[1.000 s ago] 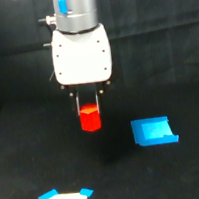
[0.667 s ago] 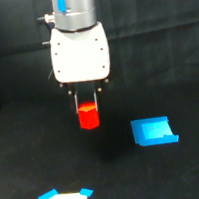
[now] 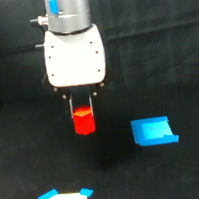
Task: Pick up the red object from the table
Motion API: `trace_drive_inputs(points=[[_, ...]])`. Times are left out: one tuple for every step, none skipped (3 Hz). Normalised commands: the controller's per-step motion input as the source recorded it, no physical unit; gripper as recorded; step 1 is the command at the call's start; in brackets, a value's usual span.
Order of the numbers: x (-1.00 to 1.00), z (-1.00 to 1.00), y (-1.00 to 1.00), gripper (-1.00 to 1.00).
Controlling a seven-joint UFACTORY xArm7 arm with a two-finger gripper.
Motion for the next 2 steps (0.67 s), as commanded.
trace_drive_inputs(points=[[-0.3, -0.05, 0.02, -1.0], [-0.06, 0.1, 0.42, -1.0]])
